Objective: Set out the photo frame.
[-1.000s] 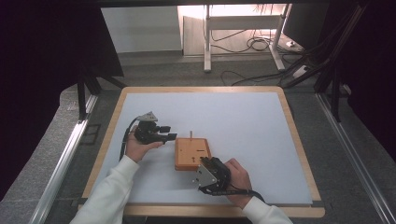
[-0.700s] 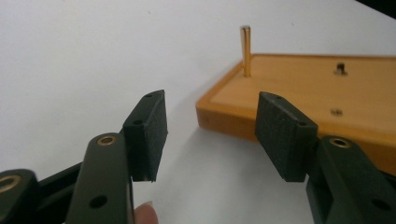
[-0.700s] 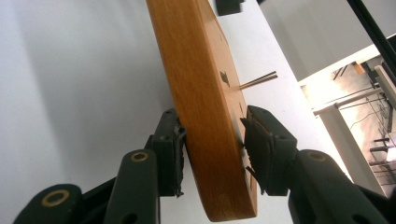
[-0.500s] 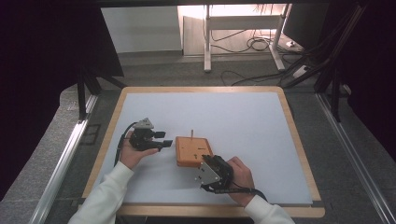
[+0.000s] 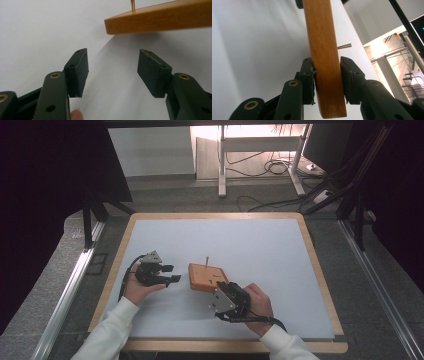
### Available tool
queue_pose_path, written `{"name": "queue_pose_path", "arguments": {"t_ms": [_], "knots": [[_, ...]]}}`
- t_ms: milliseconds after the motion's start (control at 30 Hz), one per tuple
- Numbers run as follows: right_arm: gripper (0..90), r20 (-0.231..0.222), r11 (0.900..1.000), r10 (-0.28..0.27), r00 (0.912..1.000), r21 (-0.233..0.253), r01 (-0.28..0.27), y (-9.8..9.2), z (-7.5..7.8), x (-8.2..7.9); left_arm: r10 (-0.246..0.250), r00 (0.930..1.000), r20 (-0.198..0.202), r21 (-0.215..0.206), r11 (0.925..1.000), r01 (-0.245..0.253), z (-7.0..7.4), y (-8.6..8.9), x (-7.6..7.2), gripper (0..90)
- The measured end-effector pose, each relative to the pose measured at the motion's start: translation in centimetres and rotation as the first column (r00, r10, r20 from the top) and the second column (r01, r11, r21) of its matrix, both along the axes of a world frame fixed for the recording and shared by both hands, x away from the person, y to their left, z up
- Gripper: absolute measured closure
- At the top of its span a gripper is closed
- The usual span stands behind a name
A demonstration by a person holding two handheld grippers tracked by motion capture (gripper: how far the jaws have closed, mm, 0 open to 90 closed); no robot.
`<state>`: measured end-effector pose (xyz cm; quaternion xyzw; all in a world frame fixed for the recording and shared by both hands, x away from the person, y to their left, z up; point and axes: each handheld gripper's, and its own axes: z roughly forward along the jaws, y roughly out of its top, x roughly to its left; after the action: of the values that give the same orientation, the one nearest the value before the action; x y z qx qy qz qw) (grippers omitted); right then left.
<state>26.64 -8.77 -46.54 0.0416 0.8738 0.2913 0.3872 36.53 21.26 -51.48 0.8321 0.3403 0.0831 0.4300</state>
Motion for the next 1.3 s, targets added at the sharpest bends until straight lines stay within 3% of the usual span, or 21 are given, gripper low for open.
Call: {"name": "queue_pose_path", "arguments": {"t_ms": [167, 467, 867, 1100, 1300], "knots": [[68.4, -0.006, 1.000, -0.008, 0.9999, -0.001, 0.008, 0.2, 0.9, 0.7, -0.002, 1.0000, -0.005, 0.003, 1.0000, 0.002, -0.2, -0.2, 0.0, 41.9], [69.5, -0.093, 1.000, -0.003, 0.9956, -0.020, 0.001, 0.3, 3.0, 2.7, -0.006, 1.0000, -0.006, 0.006, 1.0000, 0.006, -0.4, -0.2, 0.1, 42.0], [69.8, -0.188, 1.000, 0.018, 0.9820, -0.014, -0.021, 1.1, 5.0, 5.3, -0.004, 1.0000, -0.008, 0.007, 1.0000, 0.004, -0.5, -0.1, 0.2, 42.1], [69.9, -0.206, 0.999, 0.035, 0.9778, -0.031, -0.042, 1.9, 5.5, 5.7, -0.003, 0.9999, -0.010, 0.006, 1.0000, 0.003, -0.6, -0.1, 0.1, 42.3], [69.8, -0.252, 0.999, 0.048, 0.9666, -0.008, -0.051, 1.9, 6.5, 6.0, -0.003, 0.9999, -0.010, 0.007, 1.0000, 0.003, -0.6, -0.1, 0.2, 42.4]]}}
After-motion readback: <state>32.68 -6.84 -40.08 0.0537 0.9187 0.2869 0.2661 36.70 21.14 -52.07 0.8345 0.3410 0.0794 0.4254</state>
